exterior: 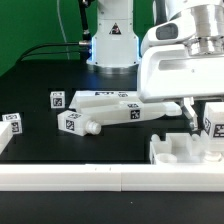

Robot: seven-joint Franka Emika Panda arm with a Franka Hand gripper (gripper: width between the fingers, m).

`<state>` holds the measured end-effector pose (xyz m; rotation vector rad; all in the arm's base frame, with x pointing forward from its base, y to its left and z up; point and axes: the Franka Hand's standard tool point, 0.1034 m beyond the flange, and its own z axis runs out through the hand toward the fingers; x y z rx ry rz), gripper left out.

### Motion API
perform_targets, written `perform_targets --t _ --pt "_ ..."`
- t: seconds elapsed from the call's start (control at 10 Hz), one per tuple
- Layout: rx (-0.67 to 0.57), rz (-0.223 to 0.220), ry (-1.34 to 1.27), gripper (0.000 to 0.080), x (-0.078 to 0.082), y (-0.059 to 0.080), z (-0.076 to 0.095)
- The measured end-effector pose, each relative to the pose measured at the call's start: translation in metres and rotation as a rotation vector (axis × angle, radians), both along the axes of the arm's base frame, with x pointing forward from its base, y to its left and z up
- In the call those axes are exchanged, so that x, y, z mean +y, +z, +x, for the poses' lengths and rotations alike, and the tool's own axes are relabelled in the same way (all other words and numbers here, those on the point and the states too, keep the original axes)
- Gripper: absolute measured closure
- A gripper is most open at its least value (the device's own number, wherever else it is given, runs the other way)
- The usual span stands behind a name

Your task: Assemble chair

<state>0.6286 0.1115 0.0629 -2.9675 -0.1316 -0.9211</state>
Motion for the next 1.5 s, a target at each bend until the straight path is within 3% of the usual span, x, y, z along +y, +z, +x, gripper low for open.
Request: perform_targets --t 0.6,0.7,0.8,0.9,1.2,1.5 --pt "0.008 -0.003 0.005 0.0514 0.002 -0.005 -0.003" --pt "0.019 -0.002 0.006 0.0302 0.002 -0.006 -0.003" --pt "0.060 0.005 0.010 0.0193 0.004 -0.006 -0.003" --pt "0.100 0.012 0.010 0.0193 0.003 0.002 0.000" --pt "0.374 0.054 0.009 0.0151 0.005 0.016 0.007" --pt "0.623 0.075 0.007 0.0151 0.002 0.011 0.008"
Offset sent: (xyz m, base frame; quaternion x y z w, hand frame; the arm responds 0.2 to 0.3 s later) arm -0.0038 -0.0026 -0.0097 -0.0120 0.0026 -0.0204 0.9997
